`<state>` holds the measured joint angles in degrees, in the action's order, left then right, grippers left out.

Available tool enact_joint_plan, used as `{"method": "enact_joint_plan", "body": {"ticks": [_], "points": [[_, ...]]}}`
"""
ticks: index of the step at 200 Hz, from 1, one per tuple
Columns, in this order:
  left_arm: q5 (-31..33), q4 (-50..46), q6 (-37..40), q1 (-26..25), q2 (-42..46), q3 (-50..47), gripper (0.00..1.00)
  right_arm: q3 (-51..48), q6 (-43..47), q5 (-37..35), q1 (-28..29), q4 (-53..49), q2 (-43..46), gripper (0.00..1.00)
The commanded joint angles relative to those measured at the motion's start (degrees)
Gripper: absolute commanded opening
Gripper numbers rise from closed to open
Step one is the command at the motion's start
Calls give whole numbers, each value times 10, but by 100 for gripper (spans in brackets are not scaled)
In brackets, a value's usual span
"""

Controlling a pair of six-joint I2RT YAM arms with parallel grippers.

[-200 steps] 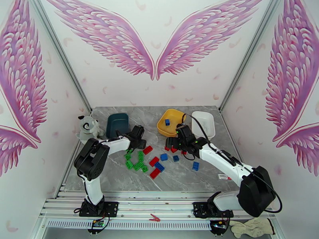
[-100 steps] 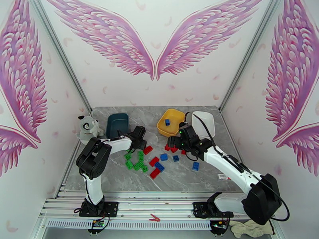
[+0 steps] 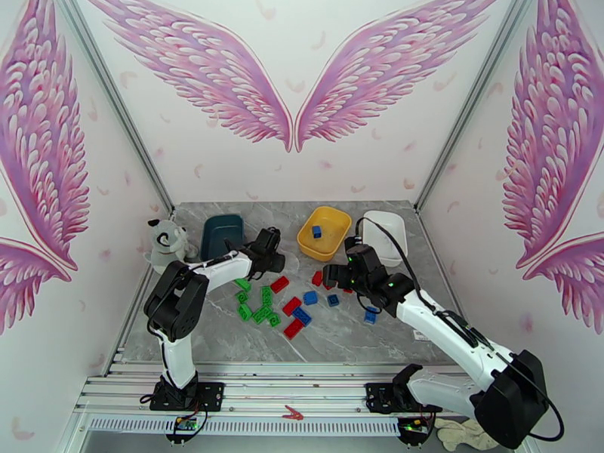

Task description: Sort the legos into containers by color

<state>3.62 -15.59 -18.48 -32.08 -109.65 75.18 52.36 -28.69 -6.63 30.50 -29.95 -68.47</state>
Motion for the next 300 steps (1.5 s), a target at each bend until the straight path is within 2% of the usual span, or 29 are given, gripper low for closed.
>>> {"method": "enact_joint_plan", "body": {"ticks": [1, 18, 72, 80, 98, 113, 124, 143, 165, 223, 260, 300], "points": [[-41, 20, -18, -18, -9, 62, 38, 1, 1, -46, 0, 6, -20, 90], [-55, 19, -25, -26, -32, 111, 38, -1, -2, -65, -6, 4, -22, 92], [-105, 3, -60, -33, -148, 295, 41, -24, -11, -65, -49, 6, 13, 95], [-111, 2, -65, -34, -165, 316, 46, -27, -12, -65, -55, 6, 18, 97], [-114, 4, -74, -36, -184, 346, 66, -29, -14, -63, -62, 5, 20, 99], [-110, 11, -76, -38, -178, 344, 73, -27, -15, -54, -66, 2, 15, 99], [-101, 13, -71, -41, -163, 334, 73, -27, -14, -46, -67, 2, 15, 99], [-78, 18, -55, -48, -120, 294, 73, -30, -9, -27, -67, 8, 19, 100], [-41, 37, -40, -59, -44, 210, 72, -36, 1, -2, -66, 19, 26, 95], [54, 124, -21, -89, 182, -122, 69, -49, -2, 70, -67, 45, 19, 89], [33, 174, 11, -118, 286, -288, 69, -52, -12, 119, -66, 57, 11, 93], [-1, 224, 55, -168, 322, -366, 75, -56, -21, 157, -66, 78, -22, 94]]}}
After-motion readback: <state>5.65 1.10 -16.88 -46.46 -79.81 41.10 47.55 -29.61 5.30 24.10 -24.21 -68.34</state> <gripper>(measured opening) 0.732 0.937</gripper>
